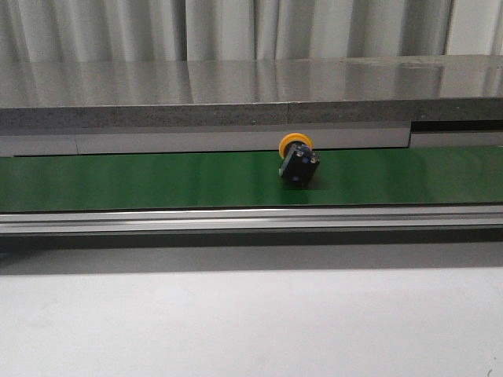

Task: Move button from left to right

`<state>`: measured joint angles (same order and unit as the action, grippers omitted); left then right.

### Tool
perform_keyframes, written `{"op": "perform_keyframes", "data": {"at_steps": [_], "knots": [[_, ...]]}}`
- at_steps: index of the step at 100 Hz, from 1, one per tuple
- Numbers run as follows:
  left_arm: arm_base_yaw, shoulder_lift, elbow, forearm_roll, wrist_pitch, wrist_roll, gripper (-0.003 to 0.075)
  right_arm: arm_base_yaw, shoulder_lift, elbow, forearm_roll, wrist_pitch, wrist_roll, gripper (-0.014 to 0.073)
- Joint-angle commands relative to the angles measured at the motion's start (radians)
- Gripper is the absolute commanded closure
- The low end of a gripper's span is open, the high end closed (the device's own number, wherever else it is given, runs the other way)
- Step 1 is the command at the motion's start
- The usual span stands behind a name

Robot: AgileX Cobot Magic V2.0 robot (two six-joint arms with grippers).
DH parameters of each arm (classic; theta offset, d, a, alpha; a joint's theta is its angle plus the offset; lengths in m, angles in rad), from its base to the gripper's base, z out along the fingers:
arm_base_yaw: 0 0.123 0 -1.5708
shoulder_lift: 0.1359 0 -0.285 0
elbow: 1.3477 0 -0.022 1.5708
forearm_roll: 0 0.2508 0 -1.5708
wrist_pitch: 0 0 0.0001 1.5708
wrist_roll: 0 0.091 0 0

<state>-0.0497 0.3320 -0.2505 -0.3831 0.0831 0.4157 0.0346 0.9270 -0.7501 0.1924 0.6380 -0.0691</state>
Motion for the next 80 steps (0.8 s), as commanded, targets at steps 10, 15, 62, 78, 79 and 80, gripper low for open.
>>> {"op": "perform_keyframes", "data": {"at_steps": [10, 15, 62, 78, 79, 80], "knots": [[-0.009, 0.007, -0.026, -0.012, -0.083, -0.002, 0.0741, -0.004, -0.005, -0.036, 0.046, -0.055, -0.004, -0.0029], [-0.009, 0.007, -0.026, -0.012, -0.083, -0.002, 0.0741, -0.004, -0.004, -0.036, 0.067, -0.055, -0.004, -0.0023], [-0.009, 0.007, -0.026, -0.012, -0.083, -0.002, 0.0741, -0.003, 0.259, -0.156, 0.285, -0.069, -0.115, -0.0017], [-0.009, 0.007, -0.026, -0.012, -0.083, -0.002, 0.0741, -0.003, 0.371, -0.215, 0.389, -0.068, -0.220, -0.0017], [-0.009, 0.007, -0.026, -0.012, -0.083, -0.002, 0.0741, -0.003, 0.376, -0.218, 0.391, -0.068, -0.227, -0.0017], [-0.009, 0.007, -0.026, -0.012, -0.083, -0.002, 0.0741, -0.003, 0.385, -0.223, 0.396, -0.068, -0.231, -0.0017]]}}
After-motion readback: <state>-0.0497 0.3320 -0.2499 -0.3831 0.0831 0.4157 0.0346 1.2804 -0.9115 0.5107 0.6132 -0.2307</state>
